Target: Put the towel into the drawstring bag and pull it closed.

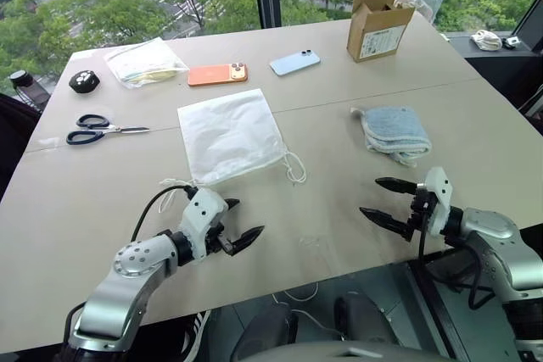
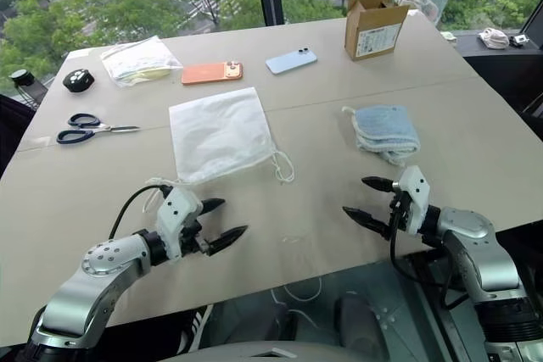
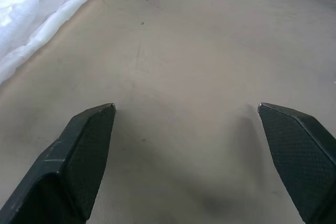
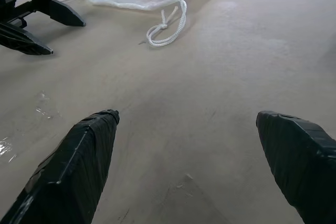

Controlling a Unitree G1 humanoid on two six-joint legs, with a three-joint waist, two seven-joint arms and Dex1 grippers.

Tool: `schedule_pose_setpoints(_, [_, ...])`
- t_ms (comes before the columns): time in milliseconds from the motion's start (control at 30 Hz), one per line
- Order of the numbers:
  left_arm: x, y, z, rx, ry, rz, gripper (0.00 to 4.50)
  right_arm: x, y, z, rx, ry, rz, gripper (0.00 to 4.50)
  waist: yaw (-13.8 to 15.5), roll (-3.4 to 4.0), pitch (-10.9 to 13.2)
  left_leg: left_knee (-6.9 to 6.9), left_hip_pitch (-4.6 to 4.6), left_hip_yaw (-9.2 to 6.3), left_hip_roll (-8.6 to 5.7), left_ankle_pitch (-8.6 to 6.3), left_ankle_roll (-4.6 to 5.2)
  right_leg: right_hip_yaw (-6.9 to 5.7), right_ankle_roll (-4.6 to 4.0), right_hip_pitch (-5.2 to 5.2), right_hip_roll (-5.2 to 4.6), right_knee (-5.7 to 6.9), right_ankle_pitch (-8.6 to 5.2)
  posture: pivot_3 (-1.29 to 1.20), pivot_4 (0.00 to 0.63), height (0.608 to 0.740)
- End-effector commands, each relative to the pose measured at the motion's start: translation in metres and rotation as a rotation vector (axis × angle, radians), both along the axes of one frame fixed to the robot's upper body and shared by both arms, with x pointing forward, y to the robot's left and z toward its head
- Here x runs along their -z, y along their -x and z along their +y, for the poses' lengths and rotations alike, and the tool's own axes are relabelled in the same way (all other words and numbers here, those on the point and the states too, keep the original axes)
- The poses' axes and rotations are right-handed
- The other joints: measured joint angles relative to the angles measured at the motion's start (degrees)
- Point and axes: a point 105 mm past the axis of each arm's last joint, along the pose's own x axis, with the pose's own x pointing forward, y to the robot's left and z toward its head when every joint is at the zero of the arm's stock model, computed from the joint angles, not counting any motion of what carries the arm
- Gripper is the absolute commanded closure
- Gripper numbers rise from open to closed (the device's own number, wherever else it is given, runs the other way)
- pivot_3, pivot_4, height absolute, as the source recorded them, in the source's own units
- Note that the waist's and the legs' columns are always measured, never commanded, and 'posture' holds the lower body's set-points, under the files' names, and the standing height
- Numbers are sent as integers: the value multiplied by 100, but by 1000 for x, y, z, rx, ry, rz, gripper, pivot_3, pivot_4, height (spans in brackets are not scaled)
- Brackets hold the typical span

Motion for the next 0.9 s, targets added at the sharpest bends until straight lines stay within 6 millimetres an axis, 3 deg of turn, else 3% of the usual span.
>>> schedule_pose_setpoints(33, [0, 2, -2, 7, 20, 7, 20, -8, -1, -1, 8, 9, -58, 0, 1, 0, 0, 0, 0, 0, 0, 0, 0, 0, 0, 0, 0, 0, 0, 0, 150, 740])
schedule_pose_setpoints(433, [-5, -7, -3, -29, 100, -39, 20, -12, -5, -4, 47, 12, -95, 0, 96, 2, 3, 0, 0, -3, 0, 0, 0, -4, 0, 4, 0, -6, 0, 0, 150, 740])
schedule_pose_setpoints(600, [-21, -13, 0, -61, 153, -102, 20, -17, -3, -1, 30, -1, -110, 0, 96, 0, 6, 0, -1, -3, 0, 0, 0, -4, 0, 5, 0, -12, 0, 0, 150, 740])
schedule_pose_setpoints(733, [-64, -51, 32, -220, 136, -310, 20, -40, 6, 15, -38, -67, -176, 0, 108, -1, 13, 4, -2, -13, 3, 0, 0, -16, 0, 7, 4, -12, 0, 0, 150, 740])
schedule_pose_setpoints(900, [-69, -73, 42, -220, 4, -383, 20, -56, 7, 35, -83, -75, -223, 0, 79, -2, 12, 6, -2, -7, 4, 0, 0, -12, 0, 10, 4, -25, 0, 0, 150, 740])
